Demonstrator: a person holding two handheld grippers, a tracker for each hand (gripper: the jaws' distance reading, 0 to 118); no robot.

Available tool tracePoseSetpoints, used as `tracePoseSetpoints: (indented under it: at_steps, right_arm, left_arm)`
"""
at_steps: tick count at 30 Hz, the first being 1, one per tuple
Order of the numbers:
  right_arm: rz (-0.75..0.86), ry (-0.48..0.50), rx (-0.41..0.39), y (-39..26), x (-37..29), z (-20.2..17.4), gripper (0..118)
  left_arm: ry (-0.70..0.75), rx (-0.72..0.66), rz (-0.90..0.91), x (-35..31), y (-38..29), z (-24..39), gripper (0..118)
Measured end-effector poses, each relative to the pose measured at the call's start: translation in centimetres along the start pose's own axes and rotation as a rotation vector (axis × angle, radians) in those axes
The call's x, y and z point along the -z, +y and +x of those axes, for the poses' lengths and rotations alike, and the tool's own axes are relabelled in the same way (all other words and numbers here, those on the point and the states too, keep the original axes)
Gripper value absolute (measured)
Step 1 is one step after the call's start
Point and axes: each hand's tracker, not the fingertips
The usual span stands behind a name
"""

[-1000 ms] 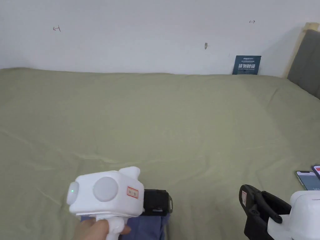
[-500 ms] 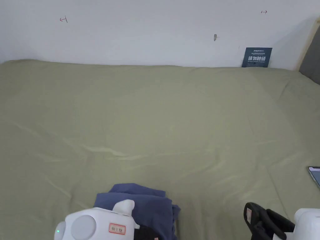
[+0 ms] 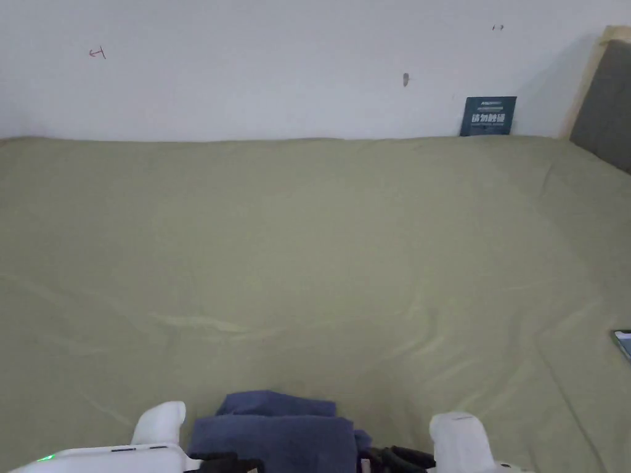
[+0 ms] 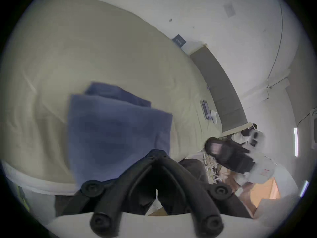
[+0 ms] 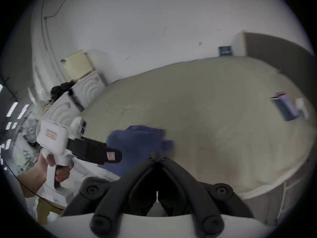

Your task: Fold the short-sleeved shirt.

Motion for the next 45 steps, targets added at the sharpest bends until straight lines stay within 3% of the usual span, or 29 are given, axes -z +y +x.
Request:
tracePoseSetpoints:
  at_steps: [4,8,11,12,13,15,16,19,21,22,24,25,28,32,37,42,45]
  right_arm:
    - [-0.122,0.235,0.13,0.6,6.6,2.8,0]
    - [-0.223,0.288,0.205,0.2,10.9,7.2,0]
    - [-0.259,0.432,0.436,-0.7,12.2,12.0,0]
    - [-0.264,0.497,0.485,-0.9,12.2,12.8,0]
    - [-0.26,0.478,0.476,-0.9,12.1,13.0,0]
    - [-0.257,0.478,0.466,-1.0,11.7,12.8,0]
    - [-0.257,0.475,0.469,-1.1,11.7,12.7,0]
    - [-0.245,0.481,0.49,-1.4,11.7,12.6,0]
    - [-0.243,0.48,0.496,-1.4,11.5,12.5,0]
    - [-0.243,0.475,0.496,-1.3,11.3,12.2,0]
    - [-0.241,0.441,0.455,-0.8,10.8,11.4,0]
    - [-0.242,0.422,0.429,-0.6,10.5,11.0,0]
    - [-0.233,0.37,0.382,-0.1,9.4,10.0,0]
    - [-0.207,0.367,0.328,0.8,7.4,8.2,0]
    - [-0.12,0.318,0.253,1.9,4.7,6.3,0]
    - [-0.046,0.288,0.258,2.6,2.7,6.1,0]
    - [-0.037,0.267,0.252,3.0,2.0,6.4,0]
  left_arm:
    - [0.105,0.019,0.025,-1.9,1.2,-3.1,1]
    - [0.103,-0.049,0.0,-1.8,2.5,-6.7,1]
    - [0.091,-0.063,-0.016,-1.2,3.3,-8.7,1]
    - [0.075,-0.066,-0.02,-1.0,3.5,-9.2,12]
    - [0.032,-0.071,-0.03,-0.6,3.6,-9.7,37]
    - [-0.06,-0.111,-0.033,0.5,3.6,-10.5,116]
    - [-0.105,-0.125,-0.07,1.6,3.7,-11.0,118]
    - [-0.15,-0.17,-0.156,4.4,4.0,-12.3,117]
    - [-0.228,-0.163,-0.115,5.4,4.1,-12.1,115]
    - [-0.264,-0.177,-0.116,5.7,4.5,-12.1,99]
    - [-0.23,-0.191,-0.095,6.1,5.0,-12.1,31]
    - [-0.117,-0.158,-0.102,6.3,5.1,-11.8,31]
    - [-0.19,-0.16,-0.135,5.5,5.4,-12.5,31]
    - [-0.161,-0.164,-0.103,1.4,7.0,-13.8,31]
    - [0.04,-0.183,0.006,-9.4,11.2,-19.5,31]
    - [0.23,-0.172,0.032,-19.2,16.1,-25.6,31]
    - [0.319,-0.195,-0.011,-21.7,18.7,-28.1,31]
